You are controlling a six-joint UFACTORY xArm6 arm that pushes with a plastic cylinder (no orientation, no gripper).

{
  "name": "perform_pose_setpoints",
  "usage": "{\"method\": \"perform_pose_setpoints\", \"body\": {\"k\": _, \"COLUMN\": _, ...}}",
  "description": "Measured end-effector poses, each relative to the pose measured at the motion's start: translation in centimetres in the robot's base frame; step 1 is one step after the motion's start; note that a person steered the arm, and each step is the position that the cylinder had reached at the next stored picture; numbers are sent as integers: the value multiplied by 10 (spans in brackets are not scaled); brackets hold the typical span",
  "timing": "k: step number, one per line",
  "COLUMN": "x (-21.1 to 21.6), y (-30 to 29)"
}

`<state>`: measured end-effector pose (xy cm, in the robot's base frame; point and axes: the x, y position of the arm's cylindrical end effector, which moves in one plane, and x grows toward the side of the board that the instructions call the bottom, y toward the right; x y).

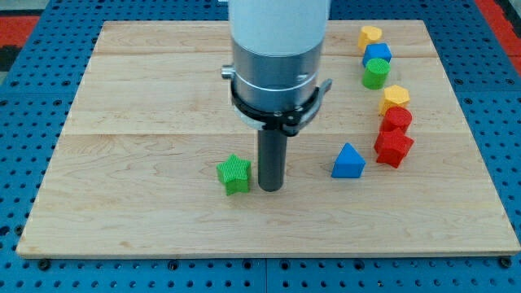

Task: Nudge the green star slightly to the left

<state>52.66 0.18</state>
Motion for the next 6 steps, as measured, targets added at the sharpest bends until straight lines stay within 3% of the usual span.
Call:
{"method": "perform_pose_setpoints", "body": {"k": 2, "x": -6, "y": -15}}
{"method": "perform_pose_setpoints", "body": {"k": 3, "x": 1, "y": 10}}
{"method": "perform_pose_setpoints", "body": {"k": 6, "x": 5, "y": 198}}
